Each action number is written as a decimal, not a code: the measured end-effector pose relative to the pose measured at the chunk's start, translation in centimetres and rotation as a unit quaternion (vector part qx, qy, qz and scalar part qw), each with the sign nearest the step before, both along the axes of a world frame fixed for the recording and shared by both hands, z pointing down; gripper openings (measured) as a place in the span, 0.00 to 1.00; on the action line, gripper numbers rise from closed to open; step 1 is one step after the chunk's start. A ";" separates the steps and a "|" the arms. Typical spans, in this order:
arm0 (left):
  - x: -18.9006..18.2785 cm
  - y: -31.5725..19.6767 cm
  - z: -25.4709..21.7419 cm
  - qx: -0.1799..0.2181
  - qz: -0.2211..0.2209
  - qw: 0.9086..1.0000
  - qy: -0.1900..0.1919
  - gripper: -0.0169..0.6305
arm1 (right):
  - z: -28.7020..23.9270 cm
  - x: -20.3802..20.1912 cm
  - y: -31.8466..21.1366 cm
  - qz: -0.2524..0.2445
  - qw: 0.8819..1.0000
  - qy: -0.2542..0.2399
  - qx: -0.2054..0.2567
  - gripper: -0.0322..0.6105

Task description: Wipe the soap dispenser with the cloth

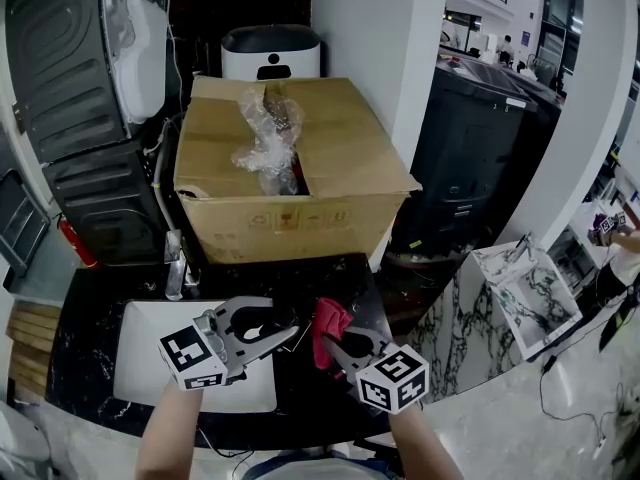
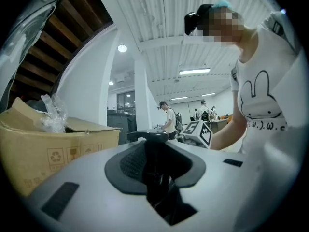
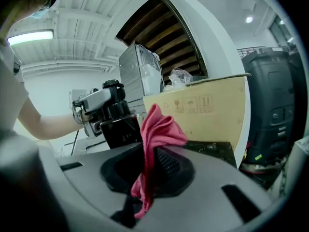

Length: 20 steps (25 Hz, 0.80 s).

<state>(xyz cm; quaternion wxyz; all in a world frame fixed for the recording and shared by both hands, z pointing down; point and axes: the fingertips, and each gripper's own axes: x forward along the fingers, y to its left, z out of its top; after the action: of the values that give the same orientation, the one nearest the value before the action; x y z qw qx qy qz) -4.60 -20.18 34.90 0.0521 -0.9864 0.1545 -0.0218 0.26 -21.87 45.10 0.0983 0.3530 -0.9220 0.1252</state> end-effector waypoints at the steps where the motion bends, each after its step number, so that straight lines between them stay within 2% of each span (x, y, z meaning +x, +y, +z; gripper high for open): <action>1: 0.2 0.5 0.2 0.007 0.008 1.000 -0.011 0.19 | -0.2 0.3 -0.1 -0.003 1.000 0.000 0.003 0.13; 4: 1.0 2.2 1.2 0.030 0.038 0.997 -0.067 0.19 | -1.3 0.6 0.1 -0.039 0.999 -0.020 0.014 0.13; 6: 1.5 3.3 2.0 0.045 0.063 0.990 -0.115 0.19 | -2.4 0.6 0.7 -0.075 0.996 -0.052 0.019 0.13; 8: 1.7 4.1 3.2 0.065 0.095 0.978 -0.171 0.19 | -3.3 0.4 1.3 -0.114 0.990 -0.081 0.018 0.13; 11: 1.6 4.7 5.1 0.097 0.140 0.951 -0.259 0.19 | -3.3 -0.2 1.9 -0.169 0.982 -0.084 0.010 0.13; 13: 1.6 4.8 5.5 0.104 0.155 0.941 -0.283 0.20 | -2.6 -1.0 2.4 -0.201 0.977 -0.076 -0.001 0.13; 16: 1.3 4.8 5.2 0.101 0.154 0.943 -0.277 0.20 | -2.2 -1.8 3.2 -0.233 0.968 -0.090 -0.030 0.13; 20: 0.8 4.5 3.3 0.087 0.138 0.961 -0.224 0.19 | -2.5 -1.9 4.1 -0.256 0.956 -0.132 -0.052 0.13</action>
<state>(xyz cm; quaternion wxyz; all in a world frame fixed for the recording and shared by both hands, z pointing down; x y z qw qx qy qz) -3.77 -15.66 38.20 0.1732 -0.9596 0.0028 -0.2218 -1.65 -17.80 42.57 0.0224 0.0797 -0.9785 0.1887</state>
